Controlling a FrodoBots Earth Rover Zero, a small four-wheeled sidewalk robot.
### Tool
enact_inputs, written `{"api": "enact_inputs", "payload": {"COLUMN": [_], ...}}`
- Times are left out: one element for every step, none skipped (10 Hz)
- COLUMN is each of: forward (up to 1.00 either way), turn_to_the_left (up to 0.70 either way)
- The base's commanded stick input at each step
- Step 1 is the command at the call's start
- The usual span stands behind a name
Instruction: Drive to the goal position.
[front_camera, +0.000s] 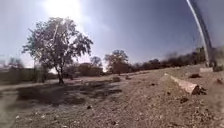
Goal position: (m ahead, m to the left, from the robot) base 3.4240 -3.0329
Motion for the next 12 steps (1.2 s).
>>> {"api": "enact_inputs", "payload": {"forward": [0.50,0.50,0.50,0.50,0.50,0.50,0.50,0.50,0.50,0.50,0.50,0.50], "turn_to_the_left": [0.00,0.00,0.00,0.00,0.00,0.00,0.00,0.00,0.00,0.00,0.00,0.00]}}
